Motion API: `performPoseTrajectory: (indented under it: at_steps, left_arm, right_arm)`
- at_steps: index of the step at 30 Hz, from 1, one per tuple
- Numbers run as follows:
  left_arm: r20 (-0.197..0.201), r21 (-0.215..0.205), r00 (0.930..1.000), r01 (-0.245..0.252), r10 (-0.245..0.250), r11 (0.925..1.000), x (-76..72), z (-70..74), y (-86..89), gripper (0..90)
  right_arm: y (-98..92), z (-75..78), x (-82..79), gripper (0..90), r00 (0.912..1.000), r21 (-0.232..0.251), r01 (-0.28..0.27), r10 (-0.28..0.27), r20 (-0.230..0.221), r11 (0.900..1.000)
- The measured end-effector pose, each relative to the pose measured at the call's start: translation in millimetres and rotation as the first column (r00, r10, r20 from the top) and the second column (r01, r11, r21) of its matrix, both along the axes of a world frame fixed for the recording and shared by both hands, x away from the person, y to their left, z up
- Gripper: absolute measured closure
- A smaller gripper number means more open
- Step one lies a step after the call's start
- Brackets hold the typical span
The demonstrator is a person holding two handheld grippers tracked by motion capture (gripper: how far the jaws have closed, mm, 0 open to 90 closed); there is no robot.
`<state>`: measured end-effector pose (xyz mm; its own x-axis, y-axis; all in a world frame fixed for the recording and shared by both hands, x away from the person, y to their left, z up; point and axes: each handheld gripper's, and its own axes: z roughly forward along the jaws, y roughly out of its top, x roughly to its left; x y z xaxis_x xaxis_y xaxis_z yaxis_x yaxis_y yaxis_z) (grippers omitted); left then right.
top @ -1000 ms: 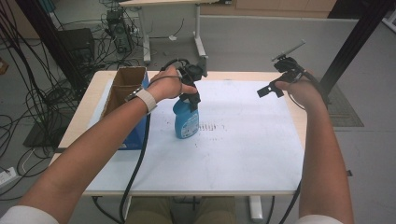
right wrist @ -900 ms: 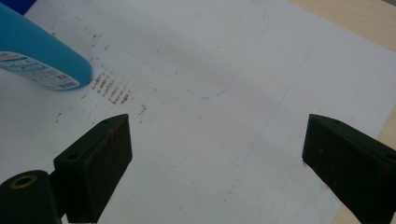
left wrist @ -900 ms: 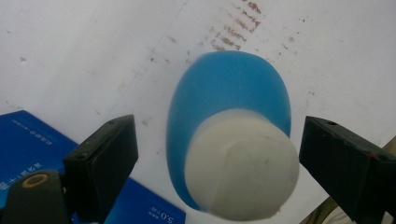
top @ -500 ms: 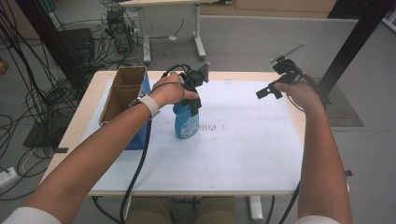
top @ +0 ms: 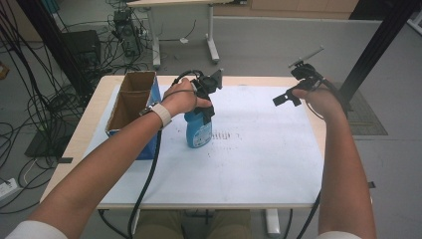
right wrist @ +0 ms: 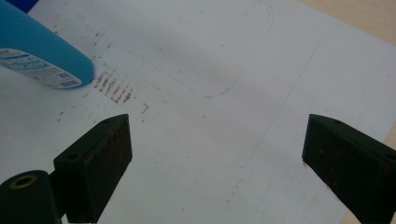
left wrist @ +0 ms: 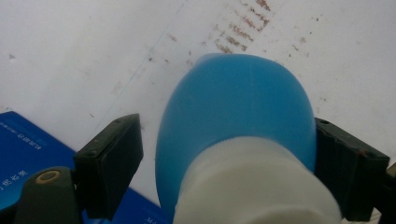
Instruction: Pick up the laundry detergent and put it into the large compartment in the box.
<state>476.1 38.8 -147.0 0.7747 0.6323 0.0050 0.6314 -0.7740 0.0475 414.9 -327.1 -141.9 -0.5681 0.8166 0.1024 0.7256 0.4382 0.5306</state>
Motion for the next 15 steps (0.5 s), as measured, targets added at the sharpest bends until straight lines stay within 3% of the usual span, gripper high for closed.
performPoseTrajectory:
  at_steps: [15]
  left_arm:
    - [0.007, -0.008, 1.0, -0.005, 0.005, 1.0, -0.2, -3.6, 0.6, 19.5]
  right_arm:
    - [-1.0, -0.3, 0.1, 8.1, 1.0, 0.0, 0.001, -0.001, 0.0, 1.0]
